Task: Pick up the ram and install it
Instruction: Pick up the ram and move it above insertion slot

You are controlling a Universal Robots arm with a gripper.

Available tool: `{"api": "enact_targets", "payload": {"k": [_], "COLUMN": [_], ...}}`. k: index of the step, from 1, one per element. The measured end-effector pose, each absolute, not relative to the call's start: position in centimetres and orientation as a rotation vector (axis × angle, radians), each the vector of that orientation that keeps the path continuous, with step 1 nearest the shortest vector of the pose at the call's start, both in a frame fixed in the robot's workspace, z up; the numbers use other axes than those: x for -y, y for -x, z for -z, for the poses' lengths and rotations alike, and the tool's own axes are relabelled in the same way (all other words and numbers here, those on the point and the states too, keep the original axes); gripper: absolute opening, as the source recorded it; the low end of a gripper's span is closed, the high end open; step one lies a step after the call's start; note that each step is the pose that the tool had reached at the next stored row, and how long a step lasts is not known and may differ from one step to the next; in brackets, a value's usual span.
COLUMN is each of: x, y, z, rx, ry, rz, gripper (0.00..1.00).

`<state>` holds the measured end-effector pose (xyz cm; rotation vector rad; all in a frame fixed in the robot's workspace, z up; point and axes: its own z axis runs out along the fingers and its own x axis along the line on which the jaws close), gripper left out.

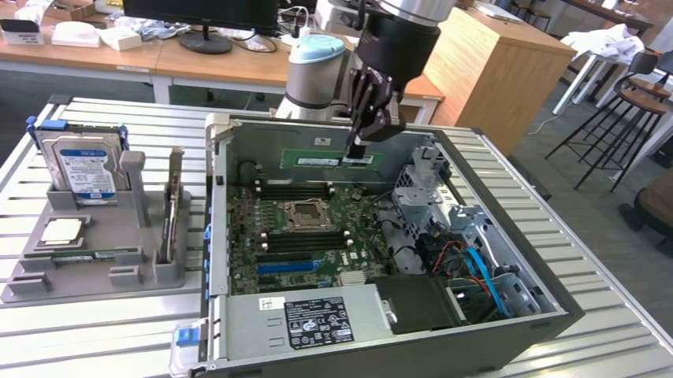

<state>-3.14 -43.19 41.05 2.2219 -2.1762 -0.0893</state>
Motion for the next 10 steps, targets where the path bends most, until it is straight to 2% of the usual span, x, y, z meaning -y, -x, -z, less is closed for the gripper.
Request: {"api": "enact_targets", "payload": {"k": [10], "x": [42.14], "y": [3.14], "z": [-40.55], "rx": [2.185], "ry": [-2.232], "rz": [0.11], "gripper": [0.12]}}
